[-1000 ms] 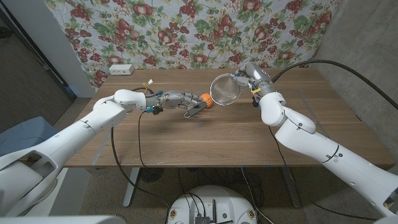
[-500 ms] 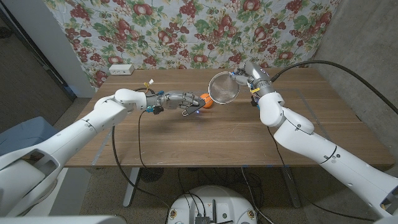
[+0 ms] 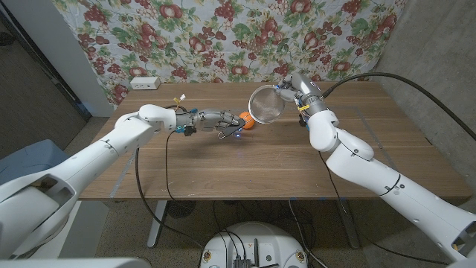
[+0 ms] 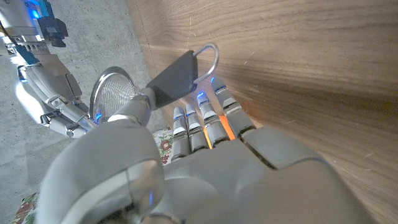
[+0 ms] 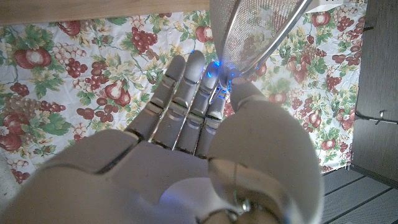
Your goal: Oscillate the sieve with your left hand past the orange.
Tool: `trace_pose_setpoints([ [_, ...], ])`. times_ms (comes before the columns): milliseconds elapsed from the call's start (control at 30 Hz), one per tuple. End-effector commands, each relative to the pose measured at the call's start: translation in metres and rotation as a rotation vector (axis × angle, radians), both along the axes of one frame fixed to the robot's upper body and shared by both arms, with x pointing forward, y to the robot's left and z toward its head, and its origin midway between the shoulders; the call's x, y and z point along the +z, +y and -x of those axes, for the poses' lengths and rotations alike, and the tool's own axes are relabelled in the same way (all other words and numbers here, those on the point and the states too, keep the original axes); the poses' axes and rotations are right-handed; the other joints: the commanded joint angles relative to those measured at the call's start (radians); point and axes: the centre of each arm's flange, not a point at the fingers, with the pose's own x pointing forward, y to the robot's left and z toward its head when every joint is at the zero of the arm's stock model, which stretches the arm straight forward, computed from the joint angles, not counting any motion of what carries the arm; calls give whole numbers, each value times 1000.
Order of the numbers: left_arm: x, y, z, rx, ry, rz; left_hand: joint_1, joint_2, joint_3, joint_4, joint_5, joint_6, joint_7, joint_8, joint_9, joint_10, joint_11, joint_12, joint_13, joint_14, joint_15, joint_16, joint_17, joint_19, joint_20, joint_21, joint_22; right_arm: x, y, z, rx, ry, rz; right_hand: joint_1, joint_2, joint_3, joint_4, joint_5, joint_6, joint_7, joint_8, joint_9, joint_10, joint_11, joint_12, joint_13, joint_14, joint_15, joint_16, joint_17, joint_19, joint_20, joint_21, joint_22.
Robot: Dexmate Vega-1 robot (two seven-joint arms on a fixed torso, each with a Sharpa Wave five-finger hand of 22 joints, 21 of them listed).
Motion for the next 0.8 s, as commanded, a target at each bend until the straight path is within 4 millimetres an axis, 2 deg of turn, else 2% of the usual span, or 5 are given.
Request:
trace_pose_setpoints([
  [33, -2, -5, -2, -28, 45, -3, -8, 15, 3, 8, -4, -4, 8, -4, 5, 36, 7, 12, 3, 19, 6, 6, 1, 24, 18, 11, 2, 1, 3, -1, -4, -40, 5, 6, 4, 6, 3, 5, 12, 1, 4, 3, 37, -34, -4, 4, 5, -64, -7, 4, -7, -25, 11, 0],
  [233, -2, -8, -3, -47, 59, 1, -30, 36, 21, 3, -8, -2, 27, -1, 5, 80, 23, 11, 2, 137, -33, 23, -2, 81, -2, 30, 5, -1, 5, 0, -13, -61, 15, 5, 4, 6, 3, 5, 10, -1, 4, 5, 39, -35, -4, 6, 7, -64, -8, 6, -11, -27, 16, -1],
  [300, -2, -9, -3, -49, 58, 0, -33, 48, 34, 0, -8, 4, 36, 0, 5, 90, 26, 7, 2, 168, -49, 22, -3, 113, -32, 42, 6, -1, 5, 1, -14, -61, 16, 5, 5, 6, 3, 5, 11, 0, 4, 5, 41, -34, -7, 1, 8, -64, -8, 7, -13, -28, 18, -2],
  [400, -2, -10, -3, -50, 59, -2, -29, 66, 57, -1, -5, 14, 49, 3, 6, 111, 26, 9, 2, 205, -63, 24, -2, 152, -52, 58, 8, -1, 4, 1, -16, -60, 19, 5, 4, 6, 3, 5, 12, -1, 4, 5, 41, -35, -6, 5, 8, -64, -9, 8, -17, -30, 20, -3],
  [800, -4, -12, 1, -38, 48, 21, 7, 91, 216, 58, 2, 117, 83, 21, 9, 286, -24, 40, 6, 440, -176, 61, 13, 276, -128, 144, 34, -3, 4, 4, -10, -69, 24, 7, 3, 7, 1, 5, 13, -1, 4, 4, 44, -36, -11, 5, 7, -66, -13, 11, -23, -31, 30, -6],
])
